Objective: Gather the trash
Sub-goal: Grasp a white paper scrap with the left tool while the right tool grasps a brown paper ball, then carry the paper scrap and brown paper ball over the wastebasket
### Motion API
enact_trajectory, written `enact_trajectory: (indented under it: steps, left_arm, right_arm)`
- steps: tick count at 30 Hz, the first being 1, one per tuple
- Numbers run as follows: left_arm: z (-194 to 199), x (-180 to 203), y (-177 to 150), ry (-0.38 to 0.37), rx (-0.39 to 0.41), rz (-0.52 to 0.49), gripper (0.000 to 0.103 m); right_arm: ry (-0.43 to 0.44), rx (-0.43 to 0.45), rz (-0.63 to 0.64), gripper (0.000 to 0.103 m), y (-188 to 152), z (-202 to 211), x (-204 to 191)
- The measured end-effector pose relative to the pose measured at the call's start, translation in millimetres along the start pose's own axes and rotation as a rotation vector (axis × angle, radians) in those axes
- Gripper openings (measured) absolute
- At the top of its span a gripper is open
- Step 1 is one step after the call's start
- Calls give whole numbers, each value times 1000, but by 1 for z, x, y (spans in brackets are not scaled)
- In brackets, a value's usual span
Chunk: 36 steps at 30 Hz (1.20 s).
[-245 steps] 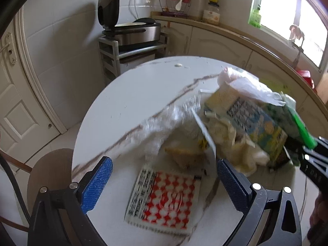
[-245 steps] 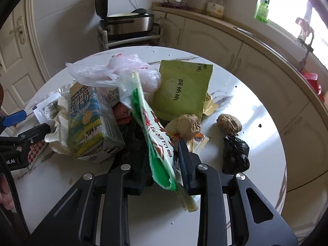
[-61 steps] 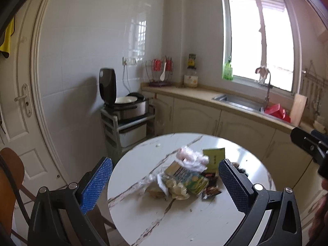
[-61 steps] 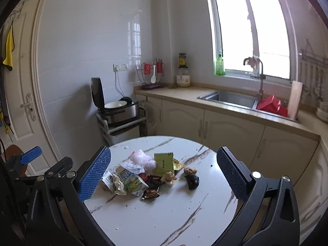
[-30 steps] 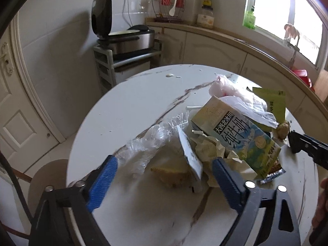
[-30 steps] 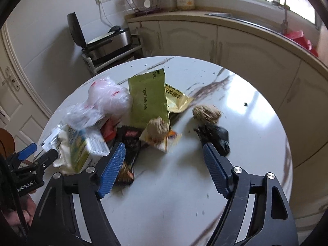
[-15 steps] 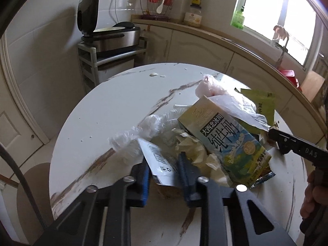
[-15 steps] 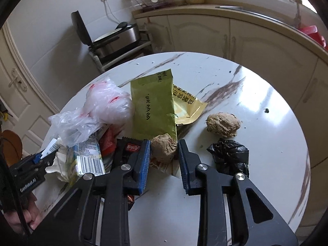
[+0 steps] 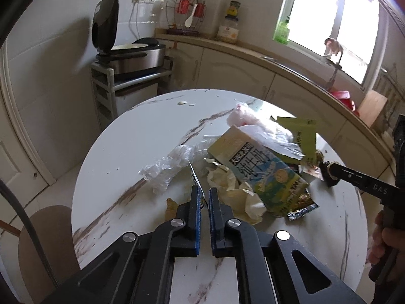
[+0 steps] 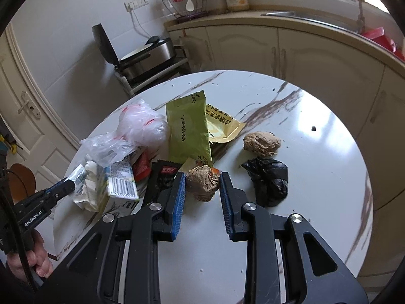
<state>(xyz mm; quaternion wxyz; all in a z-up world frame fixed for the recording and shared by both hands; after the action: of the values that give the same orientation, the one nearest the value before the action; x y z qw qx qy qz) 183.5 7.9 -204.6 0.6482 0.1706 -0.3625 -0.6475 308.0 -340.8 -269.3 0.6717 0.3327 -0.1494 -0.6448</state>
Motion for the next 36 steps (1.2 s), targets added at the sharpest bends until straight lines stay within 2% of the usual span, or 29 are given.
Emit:
enact_trajectory:
  steps: [6,10,12,15,17,23,27,28,32,36]
  left_arm:
    - [-13,18,2,58,-41,-40,2]
    - [-27,25,9,54,-61,-60,2]
    - [-35,24,9,48,-73,-59,0]
    - [-35,24,10,-17,-77,-43,0]
    - [-34,22,10,-31,-71,-36,0]
    - [-10,23,6,-42,-30,-34,0]
    - [17,37,4,-29,16,-77,0]
    - [25,44,4,-94,-4,-7,0]
    - [50,75,6,-74,55,-68,0]
    - [63,120,4,-113,77,-149,0]
  right_arm:
    - [6,-3,-13,25,-8,7,0]
    - [8,-1,-13,25,-13,13,0]
    - [10,0,-13,25,-13,13,-2]
    - [15,0,-10,25,-13,15,-4]
    - [16,-1,-9,25,-13,15,-4]
    - [18,-2,-16,25,-18,18,-4]
    - [14,12,-21,25,-19,26,-2]
    - [12,18,-22,25,-19,30,0]
    - [-2,43,-28,25,-23,49,6]
    - [-32,72,-43,25,-33,77,21]
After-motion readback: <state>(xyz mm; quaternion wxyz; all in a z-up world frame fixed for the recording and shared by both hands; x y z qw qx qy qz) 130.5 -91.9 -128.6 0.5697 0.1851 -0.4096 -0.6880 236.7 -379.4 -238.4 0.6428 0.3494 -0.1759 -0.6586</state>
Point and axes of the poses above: each gripper's, at about its wrist camera, not at the fingertips, and z roughly against the way its jaws point, x to its right, y to its top, the point moved 2 cm from there along -z, roughly the way its jaws point, and after that the axes turned 3 degrees about z, right-handed, at the moved point
